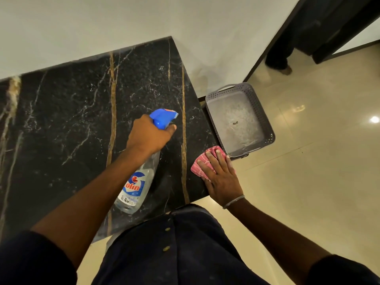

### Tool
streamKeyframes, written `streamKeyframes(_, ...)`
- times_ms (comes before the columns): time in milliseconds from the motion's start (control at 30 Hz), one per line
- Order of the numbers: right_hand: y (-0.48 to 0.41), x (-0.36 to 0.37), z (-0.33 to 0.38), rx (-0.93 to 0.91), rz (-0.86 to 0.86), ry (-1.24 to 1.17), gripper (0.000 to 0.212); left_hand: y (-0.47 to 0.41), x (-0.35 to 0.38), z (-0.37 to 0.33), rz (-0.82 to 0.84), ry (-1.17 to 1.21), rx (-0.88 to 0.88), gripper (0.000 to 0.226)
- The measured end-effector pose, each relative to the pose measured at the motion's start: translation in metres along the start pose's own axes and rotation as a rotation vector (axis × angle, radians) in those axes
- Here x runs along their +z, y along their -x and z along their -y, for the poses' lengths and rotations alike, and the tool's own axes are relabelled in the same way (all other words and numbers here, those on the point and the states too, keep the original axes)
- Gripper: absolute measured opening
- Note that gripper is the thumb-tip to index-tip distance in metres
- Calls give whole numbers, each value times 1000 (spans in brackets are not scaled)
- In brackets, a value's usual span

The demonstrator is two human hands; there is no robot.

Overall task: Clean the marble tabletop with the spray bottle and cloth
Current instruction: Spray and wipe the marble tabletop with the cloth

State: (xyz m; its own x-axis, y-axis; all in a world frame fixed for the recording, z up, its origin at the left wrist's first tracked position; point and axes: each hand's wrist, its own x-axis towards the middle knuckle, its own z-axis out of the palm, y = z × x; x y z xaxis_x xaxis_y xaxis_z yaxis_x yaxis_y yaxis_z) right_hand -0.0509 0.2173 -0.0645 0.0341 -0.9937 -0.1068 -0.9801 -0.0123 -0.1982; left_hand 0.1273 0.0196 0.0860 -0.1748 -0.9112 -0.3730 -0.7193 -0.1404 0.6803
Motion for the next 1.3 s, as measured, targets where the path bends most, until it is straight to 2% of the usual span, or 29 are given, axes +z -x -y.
streamKeyframes(300, -148, -18, -5, -21, -28, -26, 56, -16, -11, 4, -56, 1, -83, 26)
streamKeyframes(533, -244, -29, -8, 19, -34, -62, 54, -47, -22, 10, -103, 29, -115, 51)
streamKeyframes(700, -219, -26, -12, -4, -46, -90, 54, -63, -27, 8, -115, 49, -121, 55)
streamKeyframes(1000, -118, -20, -13, -10, -9, -100, 54, -88, -22, 10, -47, 53, -107, 37)
streamKeyframes(1100, -116, -17, -15, -43, -11, -81, 55, -97, -20, 13, -42, 81, -102, 29)
streamKeyframes(1300, -183, -22, -20, -95, -57, -69, 57, -129, -25, 17, -76, 89, -138, 33)
